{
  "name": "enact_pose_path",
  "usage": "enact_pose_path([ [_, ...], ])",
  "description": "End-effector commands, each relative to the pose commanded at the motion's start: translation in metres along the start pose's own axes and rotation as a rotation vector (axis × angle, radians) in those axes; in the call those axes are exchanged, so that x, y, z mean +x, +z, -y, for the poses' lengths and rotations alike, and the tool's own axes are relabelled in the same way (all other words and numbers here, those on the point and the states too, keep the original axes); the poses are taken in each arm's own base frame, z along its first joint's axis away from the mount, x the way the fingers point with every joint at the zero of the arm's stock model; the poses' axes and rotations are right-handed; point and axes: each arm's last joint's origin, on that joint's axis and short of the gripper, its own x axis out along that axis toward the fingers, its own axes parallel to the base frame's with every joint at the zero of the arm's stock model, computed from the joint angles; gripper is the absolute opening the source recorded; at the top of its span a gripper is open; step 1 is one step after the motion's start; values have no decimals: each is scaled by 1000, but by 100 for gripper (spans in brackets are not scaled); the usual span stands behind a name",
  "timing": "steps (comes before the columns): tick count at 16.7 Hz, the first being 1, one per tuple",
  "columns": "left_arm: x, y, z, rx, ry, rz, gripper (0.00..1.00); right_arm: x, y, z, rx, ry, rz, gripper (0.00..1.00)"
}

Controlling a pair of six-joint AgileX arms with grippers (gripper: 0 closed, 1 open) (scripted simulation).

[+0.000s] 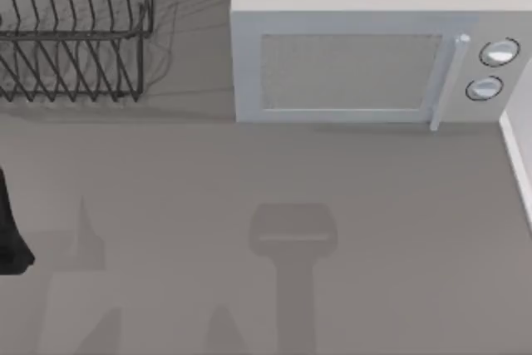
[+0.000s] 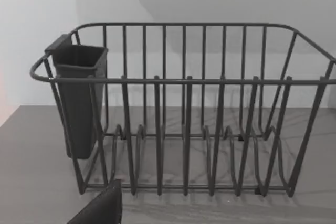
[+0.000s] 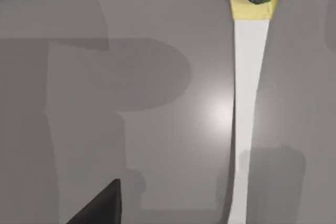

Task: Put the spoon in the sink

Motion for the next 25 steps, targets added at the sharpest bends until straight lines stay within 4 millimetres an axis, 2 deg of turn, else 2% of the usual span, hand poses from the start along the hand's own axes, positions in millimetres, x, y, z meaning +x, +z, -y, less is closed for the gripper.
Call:
enact_pose_path([
  [5,0,0,0,0,0,0,100,57,3,1,0,-5,19,100],
  [7,0,0,0,0,0,0,100,74,0,1,0,-3,11,100],
  [9,0,0,0,0,0,0,100,81,-2,0,0,-1,5,100],
  [12,0,0,0,0,0,0,100,81,-2,0,0,-1,4,100],
  [25,0,0,0,0,0,0,100,81,-2,0,0,-1,4,2],
])
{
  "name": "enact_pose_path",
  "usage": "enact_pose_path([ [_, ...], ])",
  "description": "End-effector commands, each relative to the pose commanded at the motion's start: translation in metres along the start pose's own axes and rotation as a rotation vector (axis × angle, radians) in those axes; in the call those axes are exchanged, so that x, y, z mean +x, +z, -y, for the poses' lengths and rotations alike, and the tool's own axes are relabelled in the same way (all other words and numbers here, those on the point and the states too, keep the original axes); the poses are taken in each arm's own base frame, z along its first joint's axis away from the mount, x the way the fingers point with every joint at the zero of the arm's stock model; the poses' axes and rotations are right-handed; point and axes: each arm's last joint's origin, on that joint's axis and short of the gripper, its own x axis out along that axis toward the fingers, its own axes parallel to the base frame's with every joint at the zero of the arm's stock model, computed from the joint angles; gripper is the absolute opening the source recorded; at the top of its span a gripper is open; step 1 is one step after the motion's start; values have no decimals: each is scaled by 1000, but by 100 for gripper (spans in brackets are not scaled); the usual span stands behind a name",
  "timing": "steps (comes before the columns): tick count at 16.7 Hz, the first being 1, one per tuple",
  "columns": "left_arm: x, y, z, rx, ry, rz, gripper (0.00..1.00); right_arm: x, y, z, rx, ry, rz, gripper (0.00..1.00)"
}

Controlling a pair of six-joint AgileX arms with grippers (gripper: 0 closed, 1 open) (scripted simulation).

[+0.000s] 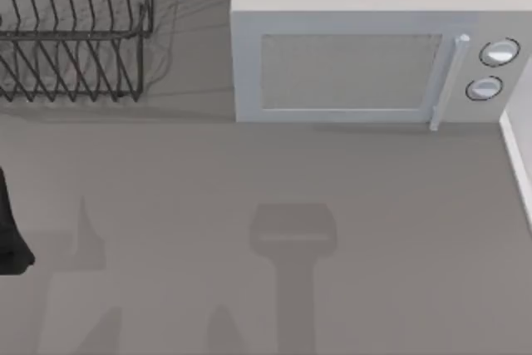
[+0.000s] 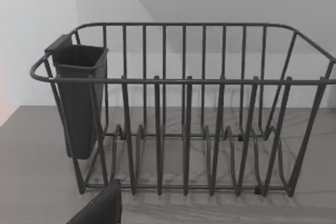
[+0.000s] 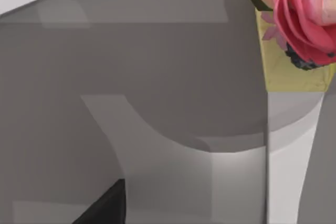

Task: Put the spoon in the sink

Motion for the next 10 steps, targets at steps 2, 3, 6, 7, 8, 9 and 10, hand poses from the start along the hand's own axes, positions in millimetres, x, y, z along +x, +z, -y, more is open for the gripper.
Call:
enact_pose_path([
  [2,0,0,0,0,0,0,100,0,0,0,0,0,0,0],
  [3,0,0,0,0,0,0,100,0,0,0,0,0,0,0],
  [6,0,0,0,0,0,0,100,0,0,0,0,0,0,0],
  [7,0,0,0,0,0,0,100,0,0,0,0,0,0,0],
  [8,0,0,0,0,0,0,100,0,0,0,0,0,0,0],
  [9,0,0,0,0,0,0,100,-22,2,1,0,0,40,0],
  [10,0,0,0,0,0,0,100,-22,2,1,0,0,41,0],
])
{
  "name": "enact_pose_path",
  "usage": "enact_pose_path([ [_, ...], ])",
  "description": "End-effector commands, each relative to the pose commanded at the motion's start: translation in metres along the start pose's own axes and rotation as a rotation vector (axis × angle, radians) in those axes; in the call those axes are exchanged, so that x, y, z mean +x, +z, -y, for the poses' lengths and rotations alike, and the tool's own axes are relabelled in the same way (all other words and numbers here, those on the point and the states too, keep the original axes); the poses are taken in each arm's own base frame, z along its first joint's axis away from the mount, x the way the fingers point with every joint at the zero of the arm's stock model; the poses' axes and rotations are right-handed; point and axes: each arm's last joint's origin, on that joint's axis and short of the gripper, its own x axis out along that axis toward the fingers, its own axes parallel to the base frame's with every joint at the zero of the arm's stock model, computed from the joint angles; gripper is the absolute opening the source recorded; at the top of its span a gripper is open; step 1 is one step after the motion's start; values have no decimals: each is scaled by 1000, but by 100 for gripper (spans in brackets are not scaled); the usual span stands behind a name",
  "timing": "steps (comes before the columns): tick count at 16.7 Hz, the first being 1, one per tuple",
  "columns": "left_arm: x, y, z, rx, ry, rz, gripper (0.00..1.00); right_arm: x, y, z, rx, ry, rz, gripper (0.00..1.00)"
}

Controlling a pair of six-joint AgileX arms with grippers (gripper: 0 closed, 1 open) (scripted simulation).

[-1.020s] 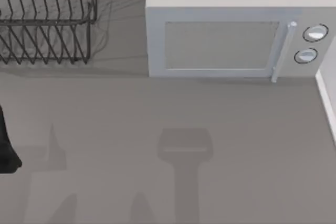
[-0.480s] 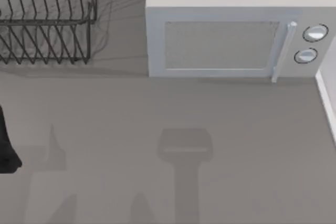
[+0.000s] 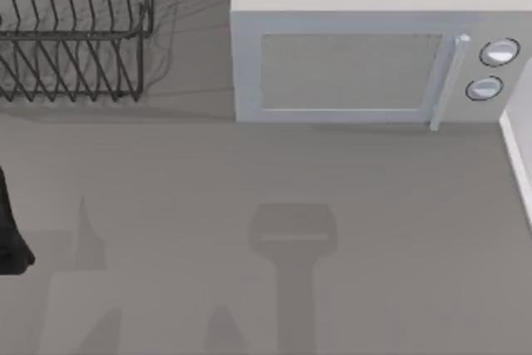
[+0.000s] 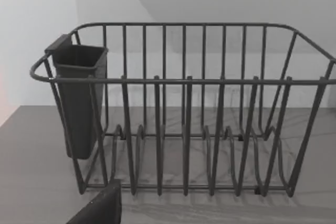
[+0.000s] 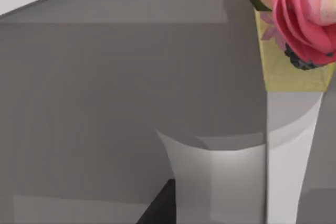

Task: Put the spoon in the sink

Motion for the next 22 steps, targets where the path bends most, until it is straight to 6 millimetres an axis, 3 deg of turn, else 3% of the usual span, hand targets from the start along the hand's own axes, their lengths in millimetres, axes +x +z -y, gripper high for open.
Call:
enact_pose_path([
  [6,0,0,0,0,0,0,100,-44,6,2,5,8,-33,0],
  [11,0,0,0,0,0,0,100,-96,4,0,1,2,-7,0],
  [17,0,0,0,0,0,0,100,-98,7,0,2,2,-8,0],
  [19,0,0,0,0,0,0,100,-99,18,-1,4,6,-26,0],
  [22,0,0,0,0,0,0,100,-104,50,-5,6,10,-58,0],
])
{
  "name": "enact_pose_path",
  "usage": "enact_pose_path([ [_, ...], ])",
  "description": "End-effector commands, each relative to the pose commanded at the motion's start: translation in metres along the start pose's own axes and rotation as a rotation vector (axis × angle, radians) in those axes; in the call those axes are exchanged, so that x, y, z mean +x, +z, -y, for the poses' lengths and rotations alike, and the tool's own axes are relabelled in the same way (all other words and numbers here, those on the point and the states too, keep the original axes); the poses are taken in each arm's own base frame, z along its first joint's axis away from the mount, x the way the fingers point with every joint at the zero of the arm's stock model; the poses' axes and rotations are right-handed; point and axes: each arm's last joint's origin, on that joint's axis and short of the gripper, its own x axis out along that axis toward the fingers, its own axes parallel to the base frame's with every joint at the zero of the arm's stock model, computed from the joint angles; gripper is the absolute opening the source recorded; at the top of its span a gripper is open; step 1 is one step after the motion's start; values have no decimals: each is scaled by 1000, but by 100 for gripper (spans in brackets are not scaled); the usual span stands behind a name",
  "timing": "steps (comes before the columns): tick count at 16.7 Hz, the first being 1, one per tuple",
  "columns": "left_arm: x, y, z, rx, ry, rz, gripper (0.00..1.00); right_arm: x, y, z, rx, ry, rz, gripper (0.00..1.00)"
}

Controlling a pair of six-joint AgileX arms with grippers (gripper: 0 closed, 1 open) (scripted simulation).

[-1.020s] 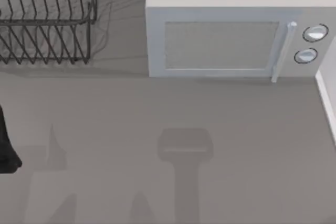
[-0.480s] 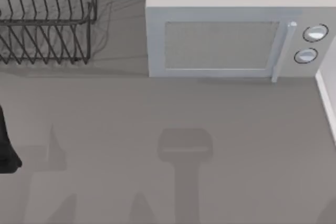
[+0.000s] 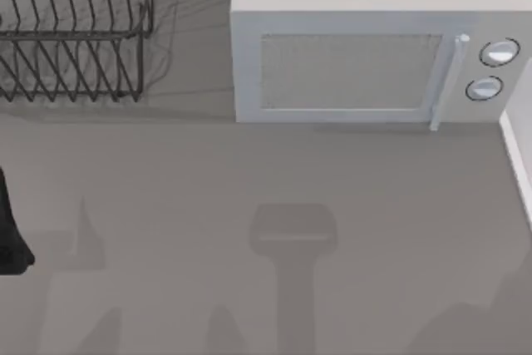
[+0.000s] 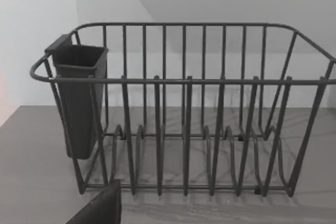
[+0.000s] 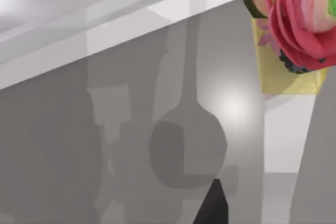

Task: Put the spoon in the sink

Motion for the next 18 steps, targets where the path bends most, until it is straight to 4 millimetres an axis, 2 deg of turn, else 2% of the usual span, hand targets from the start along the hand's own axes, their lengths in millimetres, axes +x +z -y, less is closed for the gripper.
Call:
enact_pose_path([
  [5,0,0,0,0,0,0,100,-16,85,-24,-2,-5,-18,0],
  [8,0,0,0,0,0,0,100,-16,135,-52,-2,-7,-20,0],
  [10,0,0,0,0,0,0,100,-10,161,-74,-1,-7,-21,0],
  [14,0,0,0,0,0,0,100,4,191,-121,0,-9,0,0],
  [18,0,0,0,0,0,0,100,14,199,-159,-3,-9,38,0],
])
